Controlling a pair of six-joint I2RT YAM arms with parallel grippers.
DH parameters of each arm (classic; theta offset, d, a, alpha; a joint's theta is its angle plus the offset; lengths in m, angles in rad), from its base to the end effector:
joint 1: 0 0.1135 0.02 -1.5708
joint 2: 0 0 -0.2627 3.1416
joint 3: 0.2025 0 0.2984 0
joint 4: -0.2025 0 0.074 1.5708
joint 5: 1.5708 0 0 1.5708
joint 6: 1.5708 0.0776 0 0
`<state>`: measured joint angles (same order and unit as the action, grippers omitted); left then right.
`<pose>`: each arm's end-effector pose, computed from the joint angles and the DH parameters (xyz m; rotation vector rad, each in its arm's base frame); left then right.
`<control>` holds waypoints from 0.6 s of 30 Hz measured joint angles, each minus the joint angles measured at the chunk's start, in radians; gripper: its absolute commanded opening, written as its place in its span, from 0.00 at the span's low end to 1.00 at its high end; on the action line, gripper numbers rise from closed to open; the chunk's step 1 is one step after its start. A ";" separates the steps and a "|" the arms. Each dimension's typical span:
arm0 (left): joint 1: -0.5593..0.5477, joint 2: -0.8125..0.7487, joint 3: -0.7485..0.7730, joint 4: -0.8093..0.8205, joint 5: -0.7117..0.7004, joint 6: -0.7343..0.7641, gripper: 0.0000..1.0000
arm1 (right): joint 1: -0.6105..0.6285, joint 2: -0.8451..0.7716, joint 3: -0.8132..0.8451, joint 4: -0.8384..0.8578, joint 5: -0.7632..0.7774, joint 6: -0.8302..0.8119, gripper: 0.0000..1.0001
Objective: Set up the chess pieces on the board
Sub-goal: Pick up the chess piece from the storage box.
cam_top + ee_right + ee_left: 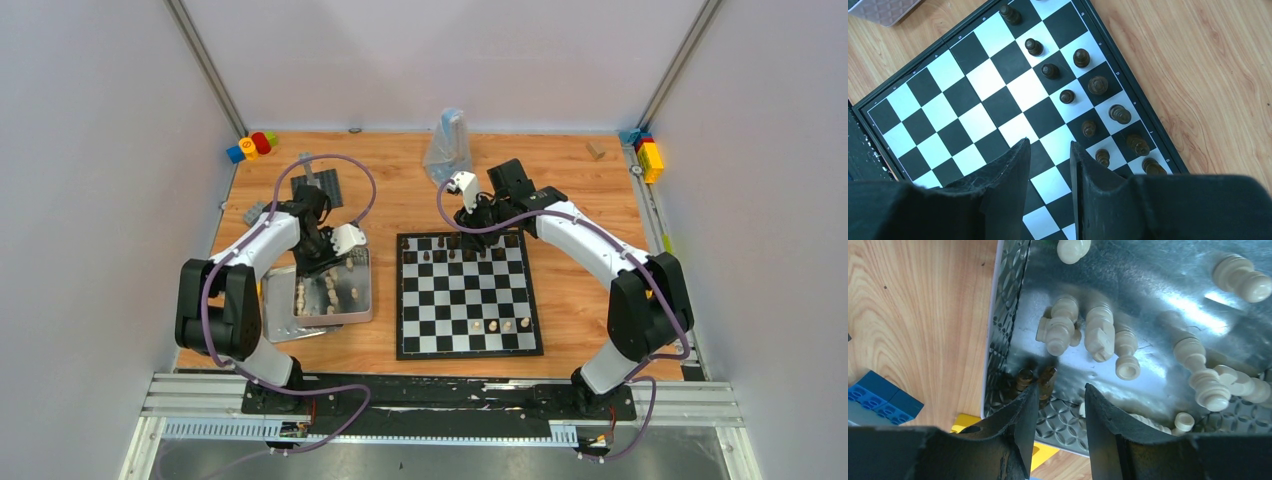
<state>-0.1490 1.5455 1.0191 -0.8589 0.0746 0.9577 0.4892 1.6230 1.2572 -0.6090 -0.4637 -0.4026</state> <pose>0.3197 -0.0538 0.1324 1.5548 2.4974 0.0067 0.3444 0.2227 0.2086 -1.2415 2.1770 0.6228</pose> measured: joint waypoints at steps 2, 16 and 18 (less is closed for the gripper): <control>0.004 0.008 -0.004 0.014 -0.009 0.005 0.47 | 0.000 0.002 0.000 0.000 0.000 0.000 0.36; 0.008 0.027 -0.037 0.059 -0.049 0.035 0.35 | 0.000 0.012 0.000 -0.001 0.000 0.000 0.36; 0.009 0.030 -0.045 0.063 -0.053 0.037 0.35 | 0.000 0.012 0.000 -0.001 0.000 0.000 0.36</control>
<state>-0.1402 1.5753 0.9737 -0.7959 0.0219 0.9943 0.4892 1.6348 1.2572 -0.6102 -0.4641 -0.4030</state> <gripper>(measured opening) 0.355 0.359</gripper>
